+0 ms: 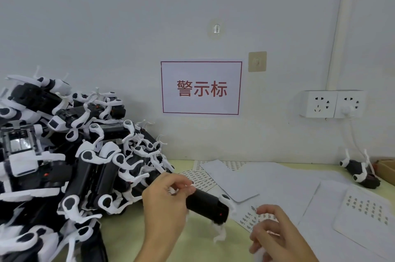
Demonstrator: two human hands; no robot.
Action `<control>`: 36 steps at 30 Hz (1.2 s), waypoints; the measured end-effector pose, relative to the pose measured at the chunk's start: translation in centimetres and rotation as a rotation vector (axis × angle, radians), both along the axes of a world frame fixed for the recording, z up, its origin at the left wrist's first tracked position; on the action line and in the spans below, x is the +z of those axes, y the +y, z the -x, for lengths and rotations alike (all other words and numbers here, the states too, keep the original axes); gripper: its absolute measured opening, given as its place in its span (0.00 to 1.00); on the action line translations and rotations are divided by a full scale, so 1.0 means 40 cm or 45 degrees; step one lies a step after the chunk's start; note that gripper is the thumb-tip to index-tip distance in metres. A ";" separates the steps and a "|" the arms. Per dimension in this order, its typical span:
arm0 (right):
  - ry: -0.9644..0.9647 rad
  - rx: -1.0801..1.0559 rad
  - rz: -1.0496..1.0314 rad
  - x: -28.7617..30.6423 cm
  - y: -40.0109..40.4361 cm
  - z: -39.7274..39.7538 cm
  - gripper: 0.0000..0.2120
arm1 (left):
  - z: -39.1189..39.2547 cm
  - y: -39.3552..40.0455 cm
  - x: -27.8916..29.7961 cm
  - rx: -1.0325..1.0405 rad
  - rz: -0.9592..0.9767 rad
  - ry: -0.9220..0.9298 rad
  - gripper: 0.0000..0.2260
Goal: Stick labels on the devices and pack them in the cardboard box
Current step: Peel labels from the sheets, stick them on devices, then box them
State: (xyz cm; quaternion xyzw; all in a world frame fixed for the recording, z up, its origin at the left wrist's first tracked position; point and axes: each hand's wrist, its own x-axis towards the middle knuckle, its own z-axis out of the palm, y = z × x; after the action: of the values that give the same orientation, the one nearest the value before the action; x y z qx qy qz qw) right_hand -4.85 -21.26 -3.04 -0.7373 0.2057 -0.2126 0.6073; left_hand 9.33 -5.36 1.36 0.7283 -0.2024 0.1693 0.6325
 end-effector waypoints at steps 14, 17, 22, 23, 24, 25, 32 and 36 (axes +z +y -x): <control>-0.257 -0.119 -0.741 -0.013 -0.022 -0.026 0.16 | 0.041 -0.079 -0.095 -0.410 0.243 0.033 0.19; -0.290 -0.182 -0.674 -0.027 -0.041 -0.024 0.15 | 0.044 -0.084 -0.106 -0.494 0.179 0.091 0.21; -0.272 -0.299 -0.518 -0.037 -0.051 -0.023 0.19 | 0.050 -0.085 -0.123 -0.418 -0.083 -0.004 0.19; -0.265 -0.304 -0.482 -0.036 -0.050 -0.024 0.20 | 0.053 -0.084 -0.124 -0.386 -0.170 -0.080 0.20; -0.257 -0.299 -0.447 -0.036 -0.048 -0.023 0.20 | 0.055 -0.084 -0.124 -0.371 -0.250 -0.142 0.24; -0.248 -0.284 -0.412 -0.037 -0.047 -0.024 0.20 | 0.054 -0.083 -0.125 -0.376 -0.314 -0.174 0.27; -0.251 -0.198 -0.347 -0.048 -0.046 -0.030 0.20 | 0.047 -0.076 -0.138 -0.423 -0.456 0.038 0.30; -0.275 -0.170 -0.371 -0.054 -0.053 -0.033 0.21 | 0.036 -0.084 -0.139 -0.430 -0.274 0.223 0.24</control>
State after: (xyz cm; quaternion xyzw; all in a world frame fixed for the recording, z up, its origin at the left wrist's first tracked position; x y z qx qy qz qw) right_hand -3.52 -23.39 -5.19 -0.5991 0.2164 -0.2984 0.7108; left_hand 7.88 -8.70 -4.20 0.7593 -0.2826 -0.0256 0.5856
